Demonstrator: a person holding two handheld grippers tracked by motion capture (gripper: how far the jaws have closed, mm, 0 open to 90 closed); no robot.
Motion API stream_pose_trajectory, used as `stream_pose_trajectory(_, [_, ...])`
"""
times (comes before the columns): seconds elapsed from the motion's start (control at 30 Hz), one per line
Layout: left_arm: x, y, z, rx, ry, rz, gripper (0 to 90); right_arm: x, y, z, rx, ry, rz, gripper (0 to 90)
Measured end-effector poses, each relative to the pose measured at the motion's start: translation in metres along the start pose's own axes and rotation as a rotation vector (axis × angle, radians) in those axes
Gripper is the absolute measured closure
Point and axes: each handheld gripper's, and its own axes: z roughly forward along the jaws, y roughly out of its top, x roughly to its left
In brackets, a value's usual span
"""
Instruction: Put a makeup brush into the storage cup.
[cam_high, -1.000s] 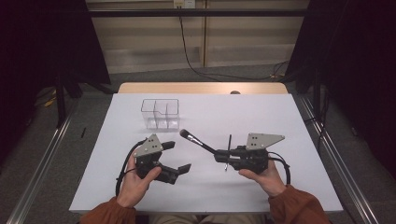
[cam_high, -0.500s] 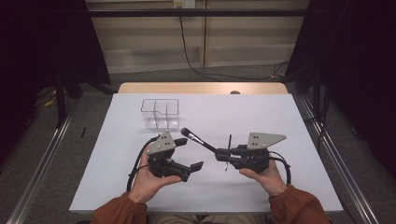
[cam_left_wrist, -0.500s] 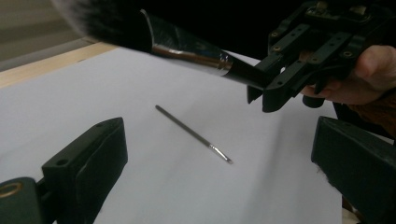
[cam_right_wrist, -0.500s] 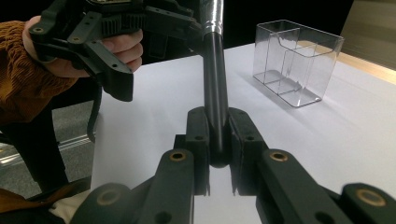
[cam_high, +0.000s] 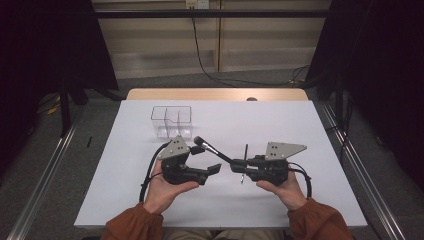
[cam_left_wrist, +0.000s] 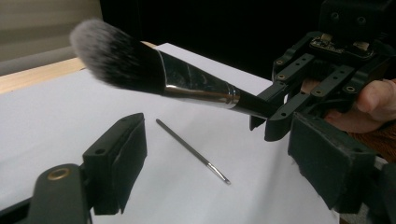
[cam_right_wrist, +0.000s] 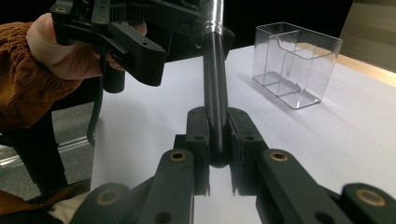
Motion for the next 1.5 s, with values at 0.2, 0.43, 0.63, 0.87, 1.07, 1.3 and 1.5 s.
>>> stream_pose_trajectory(0.2, [0.0002,0.0014,0.0022,-0.001,-0.018,-0.024,26.9,0.0001,-0.0003,-0.0002,-0.005,-0.003,0.000,79.7])
stream_pose_trajectory(0.43, [0.0025,0.0007,0.0043,-0.023,-0.005,-0.050,35.4,0.0003,-0.0019,0.0012,-0.002,0.003,-0.001,79.7])
stream_pose_trajectory(0.63, [0.0006,0.0000,0.0061,-0.026,-0.016,-0.059,43.8,0.0014,-0.0038,0.0029,0.000,0.002,-0.001,79.7])
stream_pose_trajectory(0.87, [0.0050,0.0027,0.0041,-0.056,-0.025,-0.105,51.3,0.0009,-0.0047,0.0040,0.000,0.011,0.015,79.7])
stream_pose_trajectory(1.07, [0.0068,0.0031,0.0040,-0.063,-0.049,-0.132,55.6,0.0005,-0.0056,0.0041,0.007,0.008,0.011,79.7])
stream_pose_trajectory(1.3, [0.0070,0.0037,0.0031,-0.085,-0.075,-0.147,61.1,0.0003,-0.0058,0.0036,0.002,0.012,0.008,79.7])
stream_pose_trajectory(1.5, [0.0099,0.0051,0.0023,-0.097,-0.100,-0.182,64.6,0.0015,-0.0066,0.0056,0.009,0.017,-0.002,79.7])
